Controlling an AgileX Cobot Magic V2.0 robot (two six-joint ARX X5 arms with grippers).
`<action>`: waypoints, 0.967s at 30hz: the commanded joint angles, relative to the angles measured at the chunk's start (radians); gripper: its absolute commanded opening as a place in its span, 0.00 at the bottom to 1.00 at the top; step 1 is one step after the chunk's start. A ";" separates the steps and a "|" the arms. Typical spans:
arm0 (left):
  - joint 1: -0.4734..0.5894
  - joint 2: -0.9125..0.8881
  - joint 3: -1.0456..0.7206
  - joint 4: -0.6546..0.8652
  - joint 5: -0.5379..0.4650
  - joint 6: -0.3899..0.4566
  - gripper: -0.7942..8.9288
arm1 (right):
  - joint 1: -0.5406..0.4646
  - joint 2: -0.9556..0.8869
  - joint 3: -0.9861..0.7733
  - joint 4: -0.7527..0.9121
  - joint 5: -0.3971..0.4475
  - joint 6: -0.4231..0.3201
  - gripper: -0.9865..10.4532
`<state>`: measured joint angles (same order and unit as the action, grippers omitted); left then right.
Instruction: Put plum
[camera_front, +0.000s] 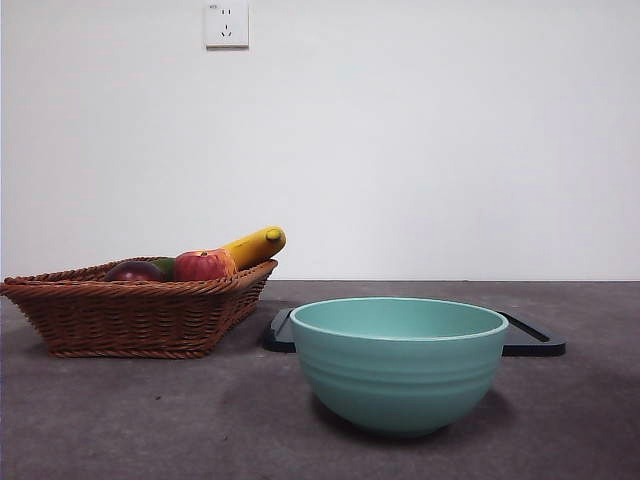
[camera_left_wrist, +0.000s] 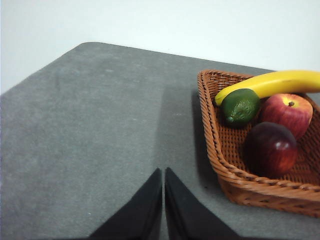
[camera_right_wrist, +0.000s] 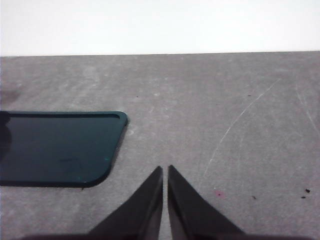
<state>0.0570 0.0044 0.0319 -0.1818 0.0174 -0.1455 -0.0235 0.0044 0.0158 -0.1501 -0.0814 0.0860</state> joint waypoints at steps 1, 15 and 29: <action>0.002 -0.001 -0.020 -0.006 -0.002 -0.060 0.09 | 0.000 -0.001 -0.005 0.006 0.000 0.036 0.09; 0.002 -0.001 0.009 -0.008 -0.002 -0.111 0.09 | 0.000 -0.001 0.006 0.011 0.001 0.073 0.09; 0.002 0.062 0.208 -0.096 0.004 -0.174 0.09 | 0.000 0.021 0.193 -0.012 0.004 0.142 0.09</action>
<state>0.0570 0.0593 0.2146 -0.2878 0.0196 -0.3088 -0.0235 0.0193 0.1932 -0.1612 -0.0788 0.2070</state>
